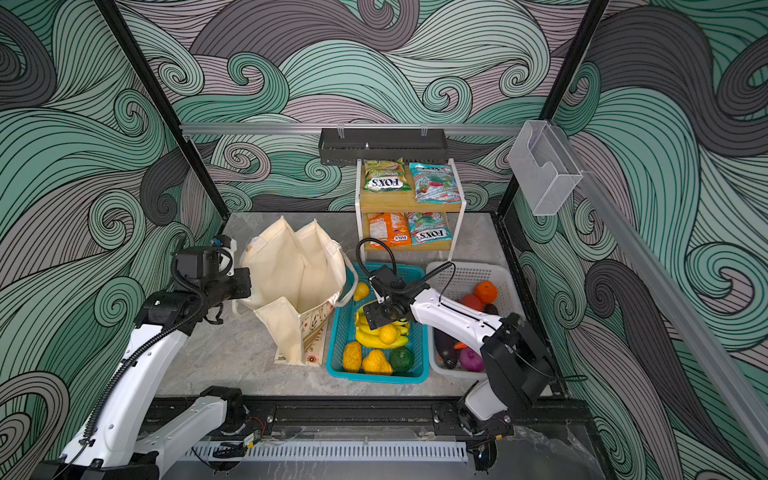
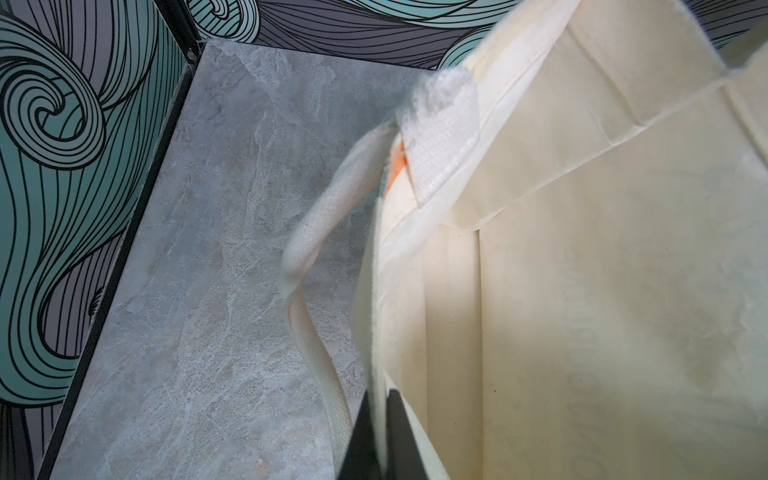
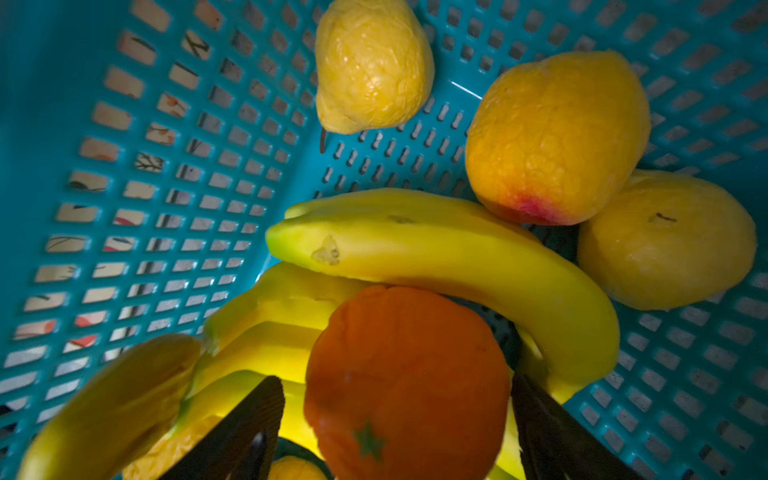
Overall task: Place the food into the grocery bag and tie it
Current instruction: 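Lower the right gripper onto the orange in the teal basket and grasp it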
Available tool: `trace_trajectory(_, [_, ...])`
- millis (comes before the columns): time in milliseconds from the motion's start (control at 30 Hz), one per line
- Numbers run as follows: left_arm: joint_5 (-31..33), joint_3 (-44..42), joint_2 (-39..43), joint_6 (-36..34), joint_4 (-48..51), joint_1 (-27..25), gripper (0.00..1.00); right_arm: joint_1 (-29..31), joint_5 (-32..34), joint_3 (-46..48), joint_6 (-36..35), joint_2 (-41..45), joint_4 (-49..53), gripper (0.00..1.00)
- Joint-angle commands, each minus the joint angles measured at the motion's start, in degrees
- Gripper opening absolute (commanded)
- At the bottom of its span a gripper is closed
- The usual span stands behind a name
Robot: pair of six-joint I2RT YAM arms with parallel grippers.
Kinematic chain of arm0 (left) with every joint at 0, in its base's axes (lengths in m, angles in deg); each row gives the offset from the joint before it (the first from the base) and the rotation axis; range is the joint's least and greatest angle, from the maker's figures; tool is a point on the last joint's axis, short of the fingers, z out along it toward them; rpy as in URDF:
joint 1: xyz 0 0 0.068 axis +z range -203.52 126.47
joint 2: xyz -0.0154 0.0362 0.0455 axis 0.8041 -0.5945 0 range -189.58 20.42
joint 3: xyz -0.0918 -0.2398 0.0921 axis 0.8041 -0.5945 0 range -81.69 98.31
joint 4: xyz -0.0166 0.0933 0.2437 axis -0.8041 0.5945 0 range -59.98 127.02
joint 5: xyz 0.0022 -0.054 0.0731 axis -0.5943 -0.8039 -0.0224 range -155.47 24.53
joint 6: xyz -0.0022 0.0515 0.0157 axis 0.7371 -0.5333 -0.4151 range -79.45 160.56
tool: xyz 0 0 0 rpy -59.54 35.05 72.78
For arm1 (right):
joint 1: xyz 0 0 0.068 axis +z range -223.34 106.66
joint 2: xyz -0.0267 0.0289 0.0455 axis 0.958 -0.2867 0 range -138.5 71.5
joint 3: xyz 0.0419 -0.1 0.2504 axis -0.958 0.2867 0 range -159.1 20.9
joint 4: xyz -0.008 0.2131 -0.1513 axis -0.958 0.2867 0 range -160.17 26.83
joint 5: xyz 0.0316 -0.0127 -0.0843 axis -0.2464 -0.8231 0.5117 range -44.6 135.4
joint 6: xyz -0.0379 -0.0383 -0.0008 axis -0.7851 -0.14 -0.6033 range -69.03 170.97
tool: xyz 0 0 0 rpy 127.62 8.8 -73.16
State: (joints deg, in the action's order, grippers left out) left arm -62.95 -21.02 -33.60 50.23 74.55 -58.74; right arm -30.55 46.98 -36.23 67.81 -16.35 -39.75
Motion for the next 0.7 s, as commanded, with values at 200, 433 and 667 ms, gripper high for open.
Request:
trace_trajectory(200, [-0.6,0.2,0.6,-0.4,-1.6,0.4,0.0,0.0,1.3,2.9,2.5,-1.0,-6.2,0.7])
trace_trajectory(433, [-1.4,0.3,0.7,-0.2,-1.6,0.4,0.0,0.0,0.9,2.8,3.2,5.1,-5.0,0.58])
trace_trajectory(667, [-1.7,0.2,0.9,-0.1,-1.7,0.4,0.0,-0.1,0.0,-0.8,2.9,12.7,-0.7,0.58])
